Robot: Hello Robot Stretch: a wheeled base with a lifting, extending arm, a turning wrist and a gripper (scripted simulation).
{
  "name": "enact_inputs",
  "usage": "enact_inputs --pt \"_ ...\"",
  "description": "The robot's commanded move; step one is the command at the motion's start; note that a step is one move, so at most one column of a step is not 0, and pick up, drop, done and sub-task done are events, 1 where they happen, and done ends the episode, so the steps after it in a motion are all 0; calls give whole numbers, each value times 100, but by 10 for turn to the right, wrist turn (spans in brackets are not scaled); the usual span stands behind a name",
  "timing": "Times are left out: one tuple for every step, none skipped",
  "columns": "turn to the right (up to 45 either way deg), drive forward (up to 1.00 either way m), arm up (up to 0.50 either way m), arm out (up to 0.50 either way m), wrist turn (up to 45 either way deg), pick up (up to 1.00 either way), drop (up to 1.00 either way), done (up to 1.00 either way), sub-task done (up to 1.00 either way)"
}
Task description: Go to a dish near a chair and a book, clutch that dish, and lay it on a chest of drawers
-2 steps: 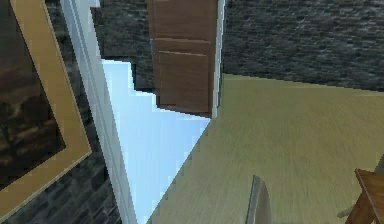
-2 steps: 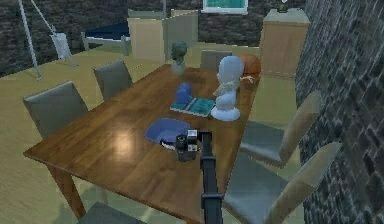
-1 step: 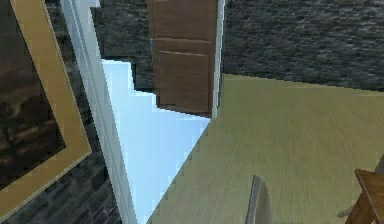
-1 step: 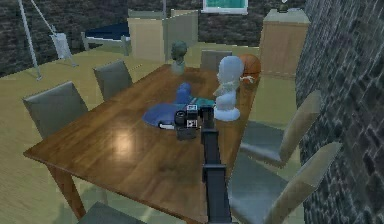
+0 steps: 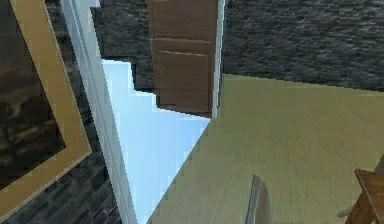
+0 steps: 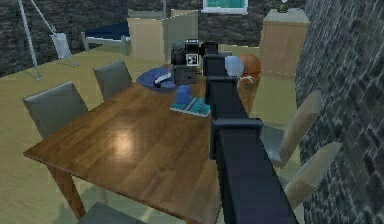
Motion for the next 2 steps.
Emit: enact_inputs --pt "0 0 0 0 -450 0 0 0 0" --pt "0 0 0 0 -450 0 0 0 0"
